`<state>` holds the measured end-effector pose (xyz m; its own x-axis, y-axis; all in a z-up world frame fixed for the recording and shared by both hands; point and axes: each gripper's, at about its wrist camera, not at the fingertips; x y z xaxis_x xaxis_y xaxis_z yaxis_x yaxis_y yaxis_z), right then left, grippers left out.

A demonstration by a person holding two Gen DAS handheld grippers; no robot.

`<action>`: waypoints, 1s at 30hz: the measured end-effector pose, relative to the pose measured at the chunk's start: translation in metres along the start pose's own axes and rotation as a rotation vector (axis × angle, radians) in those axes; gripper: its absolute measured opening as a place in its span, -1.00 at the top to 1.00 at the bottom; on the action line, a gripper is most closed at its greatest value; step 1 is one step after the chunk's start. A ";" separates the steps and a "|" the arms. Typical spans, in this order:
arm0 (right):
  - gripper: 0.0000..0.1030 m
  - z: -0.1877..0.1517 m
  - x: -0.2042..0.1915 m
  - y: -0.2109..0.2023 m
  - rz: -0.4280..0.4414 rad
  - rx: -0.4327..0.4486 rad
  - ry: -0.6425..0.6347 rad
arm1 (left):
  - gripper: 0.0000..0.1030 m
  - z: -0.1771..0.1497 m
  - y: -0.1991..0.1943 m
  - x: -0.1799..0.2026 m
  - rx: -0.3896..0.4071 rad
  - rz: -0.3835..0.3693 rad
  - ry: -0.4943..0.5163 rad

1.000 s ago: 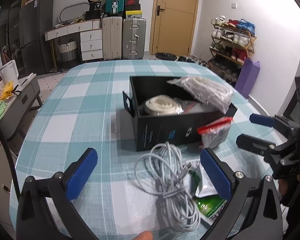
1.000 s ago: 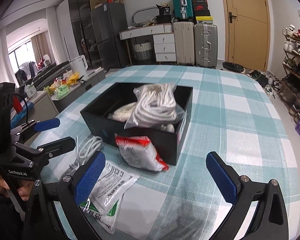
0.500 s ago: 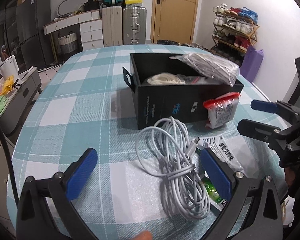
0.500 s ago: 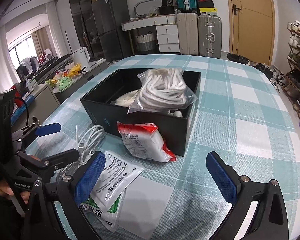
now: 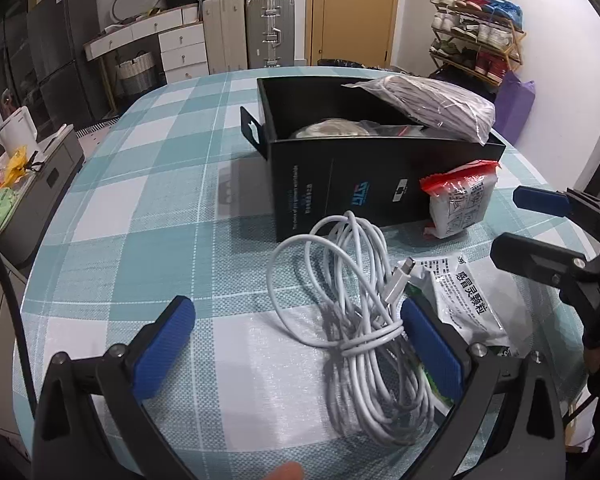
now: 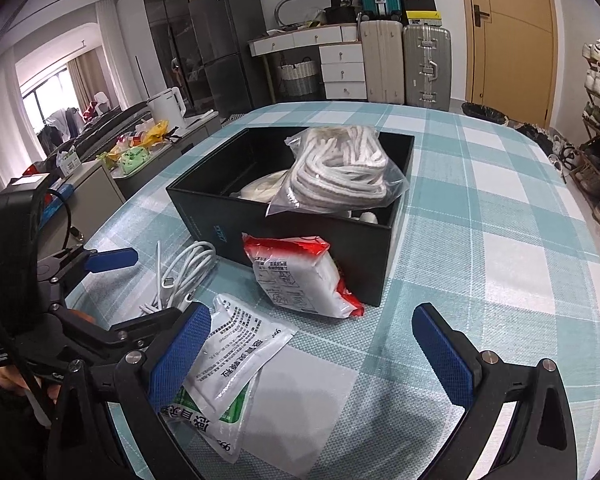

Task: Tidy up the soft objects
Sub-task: 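Withdraw both grippers and move toward the white cable and red packet, then grasp the coiled white cable with the left gripper while the right grasps the red packet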

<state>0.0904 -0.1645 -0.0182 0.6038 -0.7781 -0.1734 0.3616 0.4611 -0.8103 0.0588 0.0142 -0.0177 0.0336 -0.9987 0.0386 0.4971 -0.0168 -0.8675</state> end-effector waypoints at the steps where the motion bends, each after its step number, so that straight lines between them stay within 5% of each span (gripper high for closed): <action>1: -0.99 0.000 -0.001 0.001 0.003 -0.001 -0.002 | -1.00 -0.001 0.001 -0.001 -0.002 -0.003 -0.001; 20: -0.96 0.010 -0.005 0.021 -0.089 -0.023 0.064 | -1.00 -0.002 0.006 -0.002 -0.032 0.002 0.002; 30: -0.48 0.014 -0.012 0.024 -0.108 -0.025 0.043 | -0.69 -0.005 0.004 0.001 -0.022 -0.052 0.029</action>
<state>0.1015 -0.1380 -0.0277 0.5313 -0.8404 -0.1074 0.4048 0.3632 -0.8392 0.0568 0.0124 -0.0232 -0.0170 -0.9974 0.0701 0.4787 -0.0696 -0.8752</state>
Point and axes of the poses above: each gripper's, at about its wrist camera, not at the fingertips, and y roughly the way its jaws point, x to its right, z to its top, and after that the axes turned 10 degrees about -x, right-handed
